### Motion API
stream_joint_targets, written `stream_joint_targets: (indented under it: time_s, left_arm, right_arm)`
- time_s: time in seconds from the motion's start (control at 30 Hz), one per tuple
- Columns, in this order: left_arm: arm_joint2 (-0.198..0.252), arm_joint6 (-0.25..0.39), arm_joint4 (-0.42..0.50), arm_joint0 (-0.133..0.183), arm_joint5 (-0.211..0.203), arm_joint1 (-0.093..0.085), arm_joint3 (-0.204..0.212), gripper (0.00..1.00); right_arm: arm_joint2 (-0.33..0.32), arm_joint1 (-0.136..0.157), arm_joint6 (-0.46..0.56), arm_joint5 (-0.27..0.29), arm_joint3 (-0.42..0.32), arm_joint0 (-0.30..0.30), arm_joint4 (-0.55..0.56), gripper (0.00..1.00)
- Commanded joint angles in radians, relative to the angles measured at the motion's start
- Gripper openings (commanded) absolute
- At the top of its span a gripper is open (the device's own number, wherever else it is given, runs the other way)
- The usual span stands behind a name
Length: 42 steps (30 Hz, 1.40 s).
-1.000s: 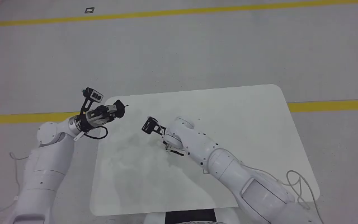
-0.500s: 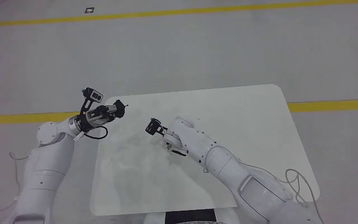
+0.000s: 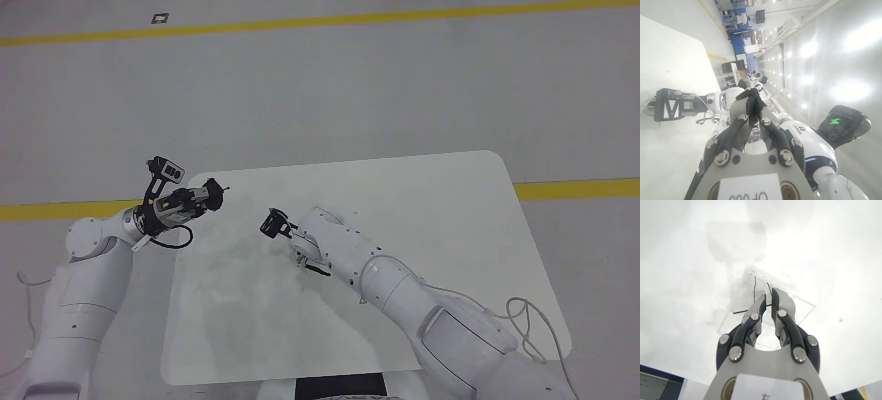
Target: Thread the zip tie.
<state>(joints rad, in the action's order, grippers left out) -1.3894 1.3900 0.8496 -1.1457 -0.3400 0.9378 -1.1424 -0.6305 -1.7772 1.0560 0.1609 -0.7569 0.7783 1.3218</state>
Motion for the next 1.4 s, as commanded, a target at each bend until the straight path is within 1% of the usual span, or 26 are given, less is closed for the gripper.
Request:
stream_joint_targets:
  time_s: [0.0,0.13,0.2,0.23,0.37,0.6,0.77,0.8,0.83,0.87,0.9,0.97,1.1,1.2,1.37]
  left_arm:
    - [0.0,0.0,0.0,0.0,0.0,0.0,0.0,0.0]
    - [0.0,0.0,0.0,0.0,0.0,0.0,0.0,0.0]
    - [0.0,0.0,0.0,0.0,0.0,0.0,0.0,0.0]
    - [0.0,0.0,0.0,0.0,0.0,0.0,0.0,0.0]
    - [0.0,0.0,0.0,0.0,0.0,0.0,0.0,0.0]
    - [0.0,0.0,0.0,0.0,0.0,0.0,0.0,0.0]
    - [0.0,0.0,0.0,0.0,0.0,0.0,0.0,0.0]
    - [0.0,0.0,0.0,0.0,0.0,0.0,0.0,0.0]
    - [0.0,0.0,0.0,0.0,0.0,0.0,0.0,0.0]
    - [0.0,0.0,0.0,0.0,0.0,0.0,0.0,0.0]
    - [0.0,0.0,0.0,0.0,0.0,0.0,0.0,0.0]
    - [0.0,0.0,0.0,0.0,0.0,0.0,0.0,0.0]
    - [0.0,0.0,0.0,0.0,0.0,0.0,0.0,0.0]
    - [0.0,0.0,0.0,0.0,0.0,0.0,0.0,0.0]
    - [0.0,0.0,0.0,0.0,0.0,0.0,0.0,0.0]
  right_arm:
    - [0.002,-0.004,-0.001,-0.002,0.011,-0.004,-0.002,0.07]
    - [0.005,-0.012,-0.005,-0.002,0.032,-0.012,-0.007,0.06]
    - [0.005,-0.016,-0.007,-0.001,0.043,-0.016,-0.009,0.01]
    - [0.005,-0.017,-0.008,-0.001,0.047,-0.018,-0.01,0.0]
    - [0.005,-0.022,-0.013,0.0,0.054,-0.023,-0.011,0.0]
    - [0.0,-0.021,0.003,-0.001,0.017,-0.02,0.005,0.0]
    - [-0.013,-0.01,0.011,0.003,-0.016,-0.006,0.025,0.0]
    - [-0.015,-0.008,0.008,0.005,-0.016,-0.004,0.029,0.01]
    - [-0.016,-0.007,0.006,0.007,-0.017,-0.002,0.034,0.18]
    - [-0.016,-0.005,0.002,0.011,-0.018,0.001,0.042,0.24]
    - [-0.015,-0.004,-0.001,0.014,-0.018,0.003,0.047,0.28]
    - [-0.015,-0.002,-0.007,0.025,-0.016,0.007,0.054,0.29]
    - [-0.014,-0.001,-0.017,0.047,-0.01,0.01,0.065,0.26]
    - [-0.017,-0.002,-0.021,0.056,-0.004,0.008,0.062,0.27]
    - [-0.022,-0.005,-0.019,0.065,-0.002,0.003,0.052,0.23]
